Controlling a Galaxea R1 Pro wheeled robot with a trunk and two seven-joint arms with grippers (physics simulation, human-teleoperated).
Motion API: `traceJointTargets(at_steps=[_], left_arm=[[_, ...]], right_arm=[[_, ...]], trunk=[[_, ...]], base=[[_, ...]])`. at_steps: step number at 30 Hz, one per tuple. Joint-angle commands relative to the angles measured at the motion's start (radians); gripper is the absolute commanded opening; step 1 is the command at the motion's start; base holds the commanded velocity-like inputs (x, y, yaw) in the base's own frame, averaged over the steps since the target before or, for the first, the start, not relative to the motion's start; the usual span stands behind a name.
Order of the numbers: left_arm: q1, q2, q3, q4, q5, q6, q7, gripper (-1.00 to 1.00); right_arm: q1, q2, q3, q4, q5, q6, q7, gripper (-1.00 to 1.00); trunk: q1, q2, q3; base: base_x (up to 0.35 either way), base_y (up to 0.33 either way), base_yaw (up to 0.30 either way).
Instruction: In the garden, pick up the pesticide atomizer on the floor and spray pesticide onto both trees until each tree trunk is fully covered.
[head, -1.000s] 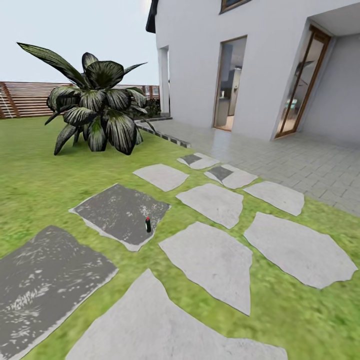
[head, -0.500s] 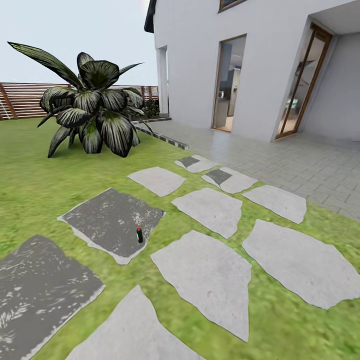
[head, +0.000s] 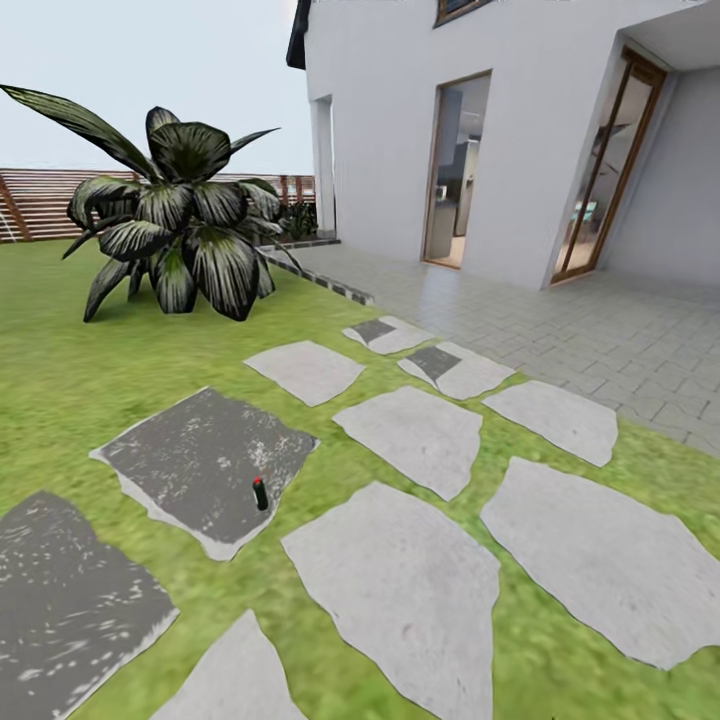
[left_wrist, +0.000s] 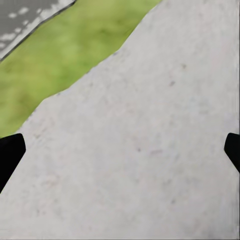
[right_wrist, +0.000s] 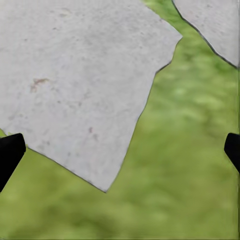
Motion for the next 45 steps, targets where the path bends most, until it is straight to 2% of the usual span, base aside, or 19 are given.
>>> traceJointTargets(at_steps=[1, 23, 45], left_arm=[[0.0, 0.0, -0.001, 0.0, 0.01, -0.004, -0.001, 1.0], [0.0, 0.0, -0.001, 0.0, 0.01, -0.004, -0.001, 1.0], [0.0, 0.0, -0.001, -0.005, 0.01, -0.004, -0.001, 1.0]], right_arm=[[-0.001, 0.0, 0.0, 0.001, 0.0, -0.003, 0.001, 1.0], [-0.001, -0.011, -0.006, -0.004, -0.001, -0.003, 0.004, 1.0], [-0.001, -0.01, -0.005, 0.002, 0.0, -0.003, 0.002, 1.0]], trunk=[[0.0, 0.0, -0.001], [0.0, 0.0, -0.001], [0.0, 0.0, -0.001]], base=[[0.301, -0.152, 0.0], [0.302, -0.152, 0.0], [0.301, -0.153, 0.0]])
